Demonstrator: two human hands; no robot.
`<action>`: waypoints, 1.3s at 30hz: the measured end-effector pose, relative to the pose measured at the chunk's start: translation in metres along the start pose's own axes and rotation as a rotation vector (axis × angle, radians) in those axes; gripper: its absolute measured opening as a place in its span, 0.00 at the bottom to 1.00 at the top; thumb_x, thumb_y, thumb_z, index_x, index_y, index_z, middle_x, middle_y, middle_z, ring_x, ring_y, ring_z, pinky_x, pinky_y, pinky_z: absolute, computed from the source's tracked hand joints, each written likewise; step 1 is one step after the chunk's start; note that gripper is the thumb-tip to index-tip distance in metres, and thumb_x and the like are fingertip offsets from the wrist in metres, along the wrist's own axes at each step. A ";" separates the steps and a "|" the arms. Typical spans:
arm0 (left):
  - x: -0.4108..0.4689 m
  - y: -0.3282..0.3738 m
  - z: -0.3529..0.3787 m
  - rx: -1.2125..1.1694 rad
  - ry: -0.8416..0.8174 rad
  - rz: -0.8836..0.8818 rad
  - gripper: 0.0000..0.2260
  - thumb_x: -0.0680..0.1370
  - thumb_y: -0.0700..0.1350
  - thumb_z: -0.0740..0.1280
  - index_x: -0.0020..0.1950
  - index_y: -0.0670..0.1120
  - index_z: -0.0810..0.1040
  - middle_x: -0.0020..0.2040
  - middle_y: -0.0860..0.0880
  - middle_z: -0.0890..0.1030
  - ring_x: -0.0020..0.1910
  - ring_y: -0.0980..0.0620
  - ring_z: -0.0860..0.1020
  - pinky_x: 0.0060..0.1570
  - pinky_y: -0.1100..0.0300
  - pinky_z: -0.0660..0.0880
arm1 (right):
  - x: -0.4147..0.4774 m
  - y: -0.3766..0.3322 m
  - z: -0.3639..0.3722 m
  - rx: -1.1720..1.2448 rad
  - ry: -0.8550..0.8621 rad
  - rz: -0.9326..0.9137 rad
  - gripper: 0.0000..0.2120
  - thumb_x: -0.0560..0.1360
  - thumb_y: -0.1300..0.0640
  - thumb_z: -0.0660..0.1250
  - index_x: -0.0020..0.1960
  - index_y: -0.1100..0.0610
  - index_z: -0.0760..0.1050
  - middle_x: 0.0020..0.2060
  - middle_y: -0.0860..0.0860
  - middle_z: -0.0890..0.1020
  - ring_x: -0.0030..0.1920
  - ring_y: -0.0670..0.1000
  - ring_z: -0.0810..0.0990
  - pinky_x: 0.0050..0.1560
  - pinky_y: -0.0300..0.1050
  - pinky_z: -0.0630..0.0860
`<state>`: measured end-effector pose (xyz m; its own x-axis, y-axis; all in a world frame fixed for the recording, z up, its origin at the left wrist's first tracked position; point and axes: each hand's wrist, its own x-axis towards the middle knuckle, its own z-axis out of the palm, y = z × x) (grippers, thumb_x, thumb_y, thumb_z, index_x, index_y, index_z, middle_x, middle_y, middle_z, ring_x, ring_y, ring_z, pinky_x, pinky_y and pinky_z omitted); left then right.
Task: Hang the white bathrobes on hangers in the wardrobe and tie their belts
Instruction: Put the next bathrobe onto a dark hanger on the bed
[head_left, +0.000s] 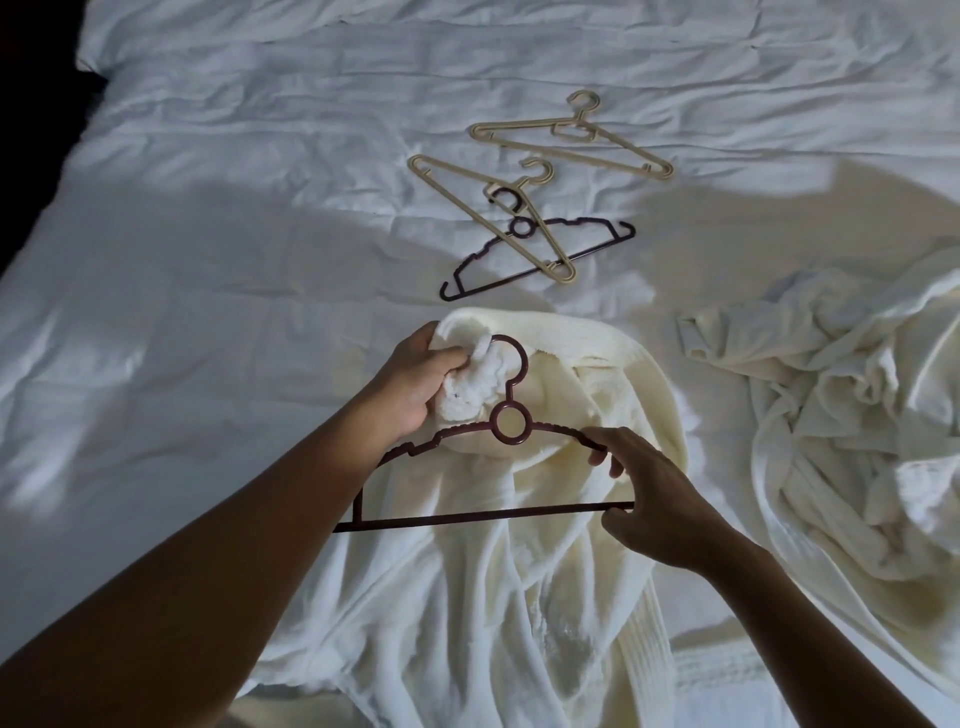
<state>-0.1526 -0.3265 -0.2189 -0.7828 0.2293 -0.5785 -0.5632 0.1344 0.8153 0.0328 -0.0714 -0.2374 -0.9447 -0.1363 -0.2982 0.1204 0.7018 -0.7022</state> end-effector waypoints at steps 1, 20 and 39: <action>0.000 0.000 -0.001 0.001 -0.035 -0.004 0.17 0.75 0.37 0.69 0.64 0.41 0.78 0.57 0.41 0.84 0.56 0.41 0.83 0.47 0.57 0.80 | 0.001 -0.001 0.000 0.001 -0.009 -0.001 0.43 0.64 0.66 0.70 0.72 0.38 0.63 0.54 0.35 0.72 0.55 0.44 0.73 0.47 0.38 0.73; -0.019 0.049 -0.023 0.201 -0.221 0.046 0.10 0.81 0.36 0.67 0.61 0.39 0.81 0.57 0.38 0.85 0.52 0.42 0.84 0.53 0.51 0.80 | 0.089 -0.024 -0.039 -0.460 -0.087 -0.248 0.50 0.63 0.72 0.64 0.79 0.40 0.60 0.78 0.45 0.61 0.76 0.53 0.58 0.76 0.51 0.56; -0.032 0.066 -0.013 0.809 0.341 0.404 0.07 0.81 0.47 0.68 0.58 0.51 0.82 0.50 0.49 0.85 0.50 0.47 0.81 0.49 0.59 0.73 | 0.077 -0.029 -0.046 -0.267 0.405 0.055 0.04 0.73 0.59 0.62 0.48 0.52 0.71 0.34 0.51 0.76 0.33 0.60 0.74 0.37 0.45 0.68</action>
<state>-0.1683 -0.3377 -0.1466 -0.9840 0.1292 -0.1226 0.0187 0.7594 0.6504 -0.0579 -0.0705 -0.2103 -0.9883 0.1516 -0.0175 0.1409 0.8623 -0.4865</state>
